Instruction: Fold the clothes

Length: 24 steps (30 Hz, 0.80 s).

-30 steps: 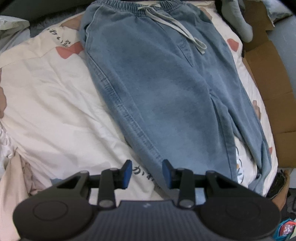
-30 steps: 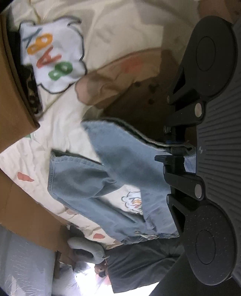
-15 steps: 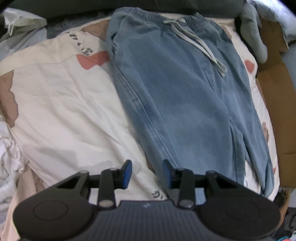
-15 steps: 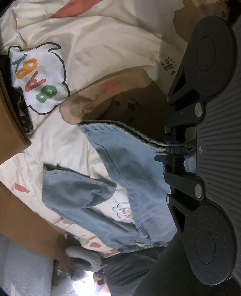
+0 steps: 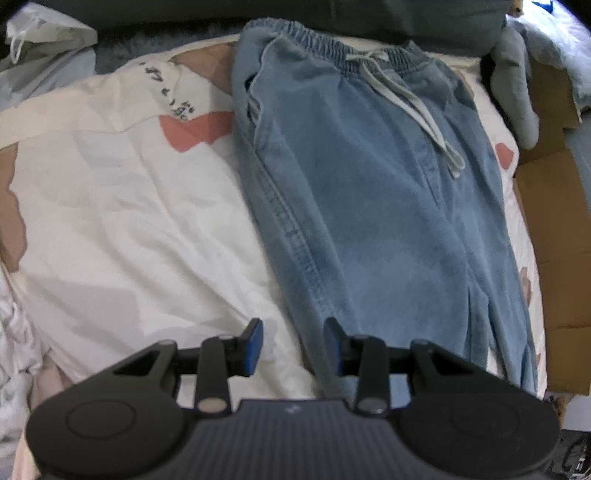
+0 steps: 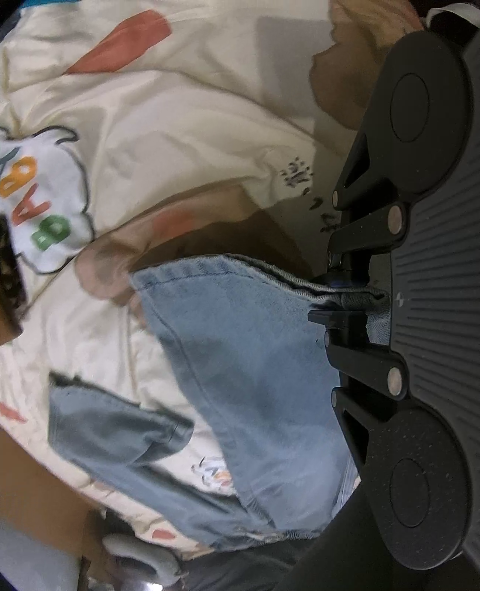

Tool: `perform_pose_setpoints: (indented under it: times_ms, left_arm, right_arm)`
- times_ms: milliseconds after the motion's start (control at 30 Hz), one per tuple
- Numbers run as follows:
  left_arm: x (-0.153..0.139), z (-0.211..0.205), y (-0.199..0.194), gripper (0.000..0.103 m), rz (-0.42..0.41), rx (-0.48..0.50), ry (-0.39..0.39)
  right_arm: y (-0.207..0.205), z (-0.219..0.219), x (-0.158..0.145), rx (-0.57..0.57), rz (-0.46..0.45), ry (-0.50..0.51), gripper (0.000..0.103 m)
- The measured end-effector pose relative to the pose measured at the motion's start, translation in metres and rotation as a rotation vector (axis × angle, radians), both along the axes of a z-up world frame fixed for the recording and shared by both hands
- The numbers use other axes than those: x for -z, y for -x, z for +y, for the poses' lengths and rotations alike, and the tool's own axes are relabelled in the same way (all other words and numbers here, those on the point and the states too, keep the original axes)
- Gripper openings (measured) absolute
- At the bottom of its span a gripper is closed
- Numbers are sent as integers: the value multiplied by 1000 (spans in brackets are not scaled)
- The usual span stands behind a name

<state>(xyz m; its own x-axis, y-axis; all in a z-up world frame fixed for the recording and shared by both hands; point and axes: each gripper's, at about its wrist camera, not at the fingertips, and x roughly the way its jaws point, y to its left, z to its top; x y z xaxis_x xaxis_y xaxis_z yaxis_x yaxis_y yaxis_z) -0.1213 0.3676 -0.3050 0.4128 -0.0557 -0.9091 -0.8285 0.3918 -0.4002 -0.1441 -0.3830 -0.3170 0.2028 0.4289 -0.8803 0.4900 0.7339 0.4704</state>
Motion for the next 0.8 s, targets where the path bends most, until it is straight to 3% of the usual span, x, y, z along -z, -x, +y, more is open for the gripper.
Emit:
perform_pose_setpoints:
  times_ms: [233,467,800]
  left_arm:
    - [-8,24,15,38,-41,-69,-34]
    - [5,43,22,38,-99,-157,-37]
    - [26,70,-16,38,-165,-176,-50]
  right_arm:
    - [0,6,5,-36,33,37,10]
    - [-2,9,-1,-66,48,65,10]
    - [0,9,-11,-112,92,135,5]
